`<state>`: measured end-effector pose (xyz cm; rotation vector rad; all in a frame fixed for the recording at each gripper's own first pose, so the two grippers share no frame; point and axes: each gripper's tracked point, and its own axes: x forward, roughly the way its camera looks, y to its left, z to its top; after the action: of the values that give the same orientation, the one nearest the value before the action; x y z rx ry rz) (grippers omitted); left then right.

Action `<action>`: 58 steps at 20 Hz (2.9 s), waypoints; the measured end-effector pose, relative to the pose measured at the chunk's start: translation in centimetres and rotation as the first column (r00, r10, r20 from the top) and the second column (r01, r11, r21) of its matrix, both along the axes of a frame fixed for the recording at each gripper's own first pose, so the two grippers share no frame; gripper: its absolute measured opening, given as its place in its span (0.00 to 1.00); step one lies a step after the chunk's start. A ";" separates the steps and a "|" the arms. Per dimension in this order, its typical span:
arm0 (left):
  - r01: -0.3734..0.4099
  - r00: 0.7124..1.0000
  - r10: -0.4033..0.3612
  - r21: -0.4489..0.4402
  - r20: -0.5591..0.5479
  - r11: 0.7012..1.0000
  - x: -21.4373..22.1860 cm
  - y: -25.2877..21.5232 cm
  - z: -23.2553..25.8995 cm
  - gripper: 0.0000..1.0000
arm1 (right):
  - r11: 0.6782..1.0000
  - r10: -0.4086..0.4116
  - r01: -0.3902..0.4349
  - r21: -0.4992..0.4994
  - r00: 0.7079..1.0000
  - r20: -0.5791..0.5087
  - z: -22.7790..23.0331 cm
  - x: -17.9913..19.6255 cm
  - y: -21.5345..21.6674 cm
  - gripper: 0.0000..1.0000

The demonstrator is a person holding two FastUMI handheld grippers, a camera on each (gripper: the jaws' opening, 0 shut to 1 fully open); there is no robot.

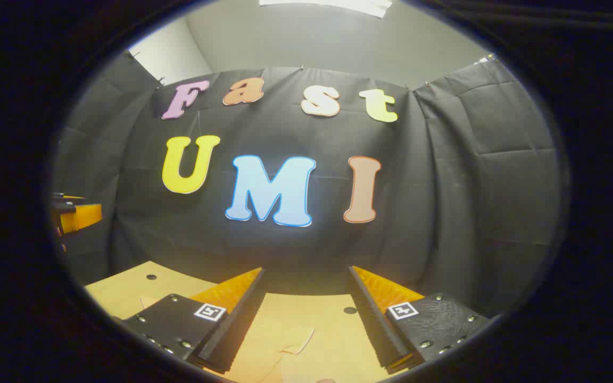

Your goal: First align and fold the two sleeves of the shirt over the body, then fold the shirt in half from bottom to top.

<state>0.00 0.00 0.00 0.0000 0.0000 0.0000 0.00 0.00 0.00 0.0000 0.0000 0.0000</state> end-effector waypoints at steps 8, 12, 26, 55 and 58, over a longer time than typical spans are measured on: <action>-0.008 1.000 0.008 0.004 0.007 1.000 -0.6 0.4 0.0 0.94 | 0.999 0.020 -0.020 0.026 1.000 -0.011 0.0 0.7 0.7 0.95; -0.022 1.000 0.022 0.013 0.009 1.000 -0.6 0.6 0.0 0.94 | 0.999 0.016 -0.015 0.047 1.000 -0.024 -0.5 0.4 0.7 0.95; -0.036 0.999 0.036 0.004 -0.011 0.999 -0.8 0.7 -0.7 0.93 | 0.999 0.017 -0.015 0.042 0.999 -0.036 -0.8 0.2 0.3 0.95; -0.172 0.984 0.173 0.018 -0.045 0.985 -2.4 5.3 -1.7 0.93 | 0.995 0.064 -0.013 0.094 0.827 -0.559 -24.4 16.0 0.1 0.95; -0.209 0.975 0.210 0.020 -0.067 0.978 -2.6 6.3 -2.5 0.94 | 0.995 0.060 0.001 0.096 0.771 -0.634 -28.6 16.2 0.1 0.96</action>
<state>-2.65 6.32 -2.54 0.0132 0.0685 0.2117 16.19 0.09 -28.55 0.0925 0.6899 0.0321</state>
